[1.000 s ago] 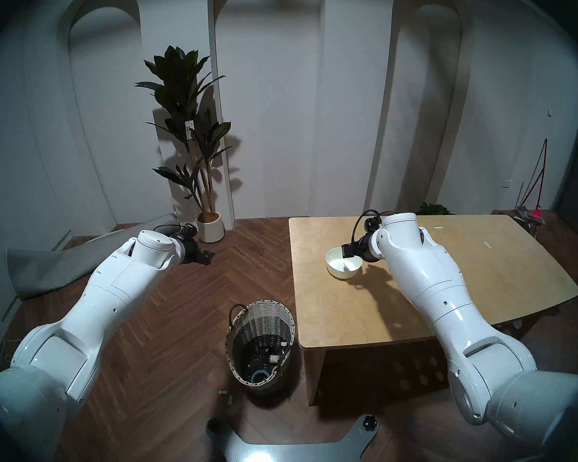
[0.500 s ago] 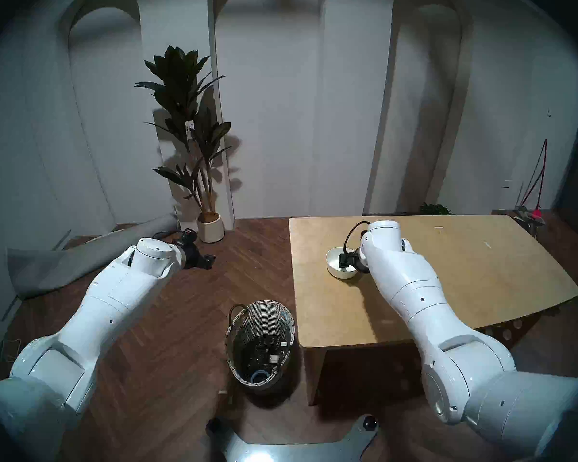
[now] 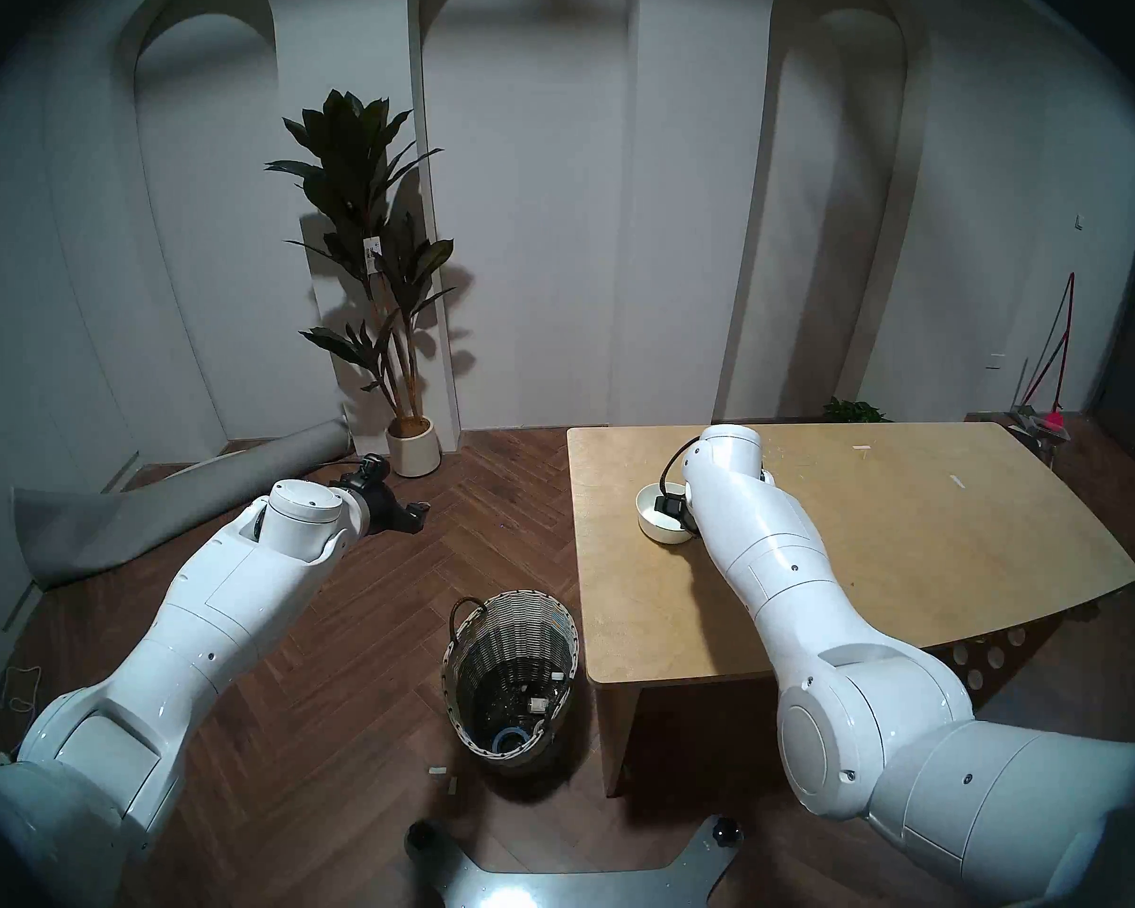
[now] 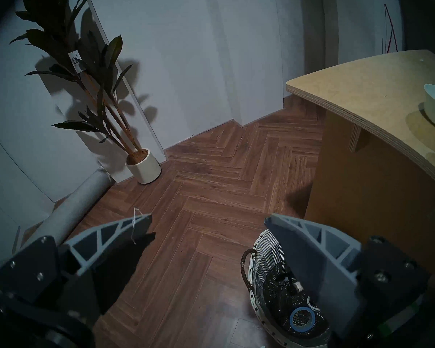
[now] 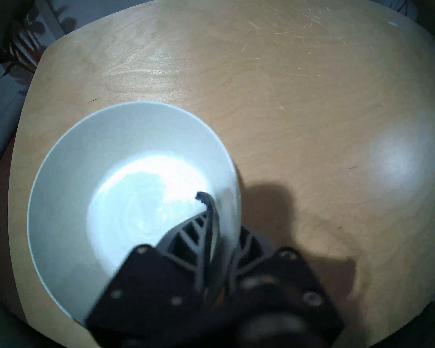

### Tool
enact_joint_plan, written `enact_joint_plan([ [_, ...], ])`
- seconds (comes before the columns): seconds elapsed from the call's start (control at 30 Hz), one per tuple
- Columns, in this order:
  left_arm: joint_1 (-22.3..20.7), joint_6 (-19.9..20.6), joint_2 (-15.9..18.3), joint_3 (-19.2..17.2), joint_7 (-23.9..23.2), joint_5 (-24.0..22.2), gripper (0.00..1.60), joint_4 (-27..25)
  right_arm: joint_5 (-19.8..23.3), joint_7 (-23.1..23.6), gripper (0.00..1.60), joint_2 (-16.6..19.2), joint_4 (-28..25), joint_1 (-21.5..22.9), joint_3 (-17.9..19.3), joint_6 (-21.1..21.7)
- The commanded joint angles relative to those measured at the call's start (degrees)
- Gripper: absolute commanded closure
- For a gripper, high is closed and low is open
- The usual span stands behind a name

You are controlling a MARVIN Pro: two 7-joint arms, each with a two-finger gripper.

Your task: Load the items into the basket from the rear

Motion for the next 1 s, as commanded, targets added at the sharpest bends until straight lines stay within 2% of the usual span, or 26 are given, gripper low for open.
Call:
enact_joint_plan([
  [0.0, 2.2, 0.4, 0.5, -2.0, 3.0, -0.8, 0.00, -4.7, 0.4, -7.1, 1.60, -5.9, 0.1, 2.5, 4.4, -1.9],
  [0.07, 2.5, 0.3, 0.0, -3.1, 4.3, -1.9, 0.00, -4.6, 1.3, -9.1, 1.60, -7.8, -0.5, 2.5, 4.0, -1.0],
  [0.1, 2.4, 0.4, 0.0, -3.2, 4.8, -1.7, 0.00, -4.4, 2.2, -9.3, 1.60, -7.6, -0.7, 2.3, 2.6, -0.9],
  [0.2, 2.7, -0.2, 0.3, -4.6, 6.7, -2.2, 0.00, -4.2, 3.5, -10.4, 1.60, -9.6, -1.2, 1.6, 1.5, -0.2],
  [0.53, 4.7, -0.3, 3.4, -9.3, 10.4, -3.9, 0.00, -3.2, 7.1, -9.7, 1.60, -14.6, -5.3, -0.5, -6.4, 1.9],
  [0.77, 8.3, -0.3, 4.8, -13.3, 13.9, -5.8, 0.00, -2.7, 8.5, -11.2, 1.60, -19.5, -8.8, -1.8, -10.3, 1.9],
  [0.97, 12.4, -0.5, 5.0, -17.0, 17.5, -7.9, 0.00, -2.8, 9.6, -13.3, 1.60, -21.3, -9.3, -1.2, -14.8, 1.7],
])
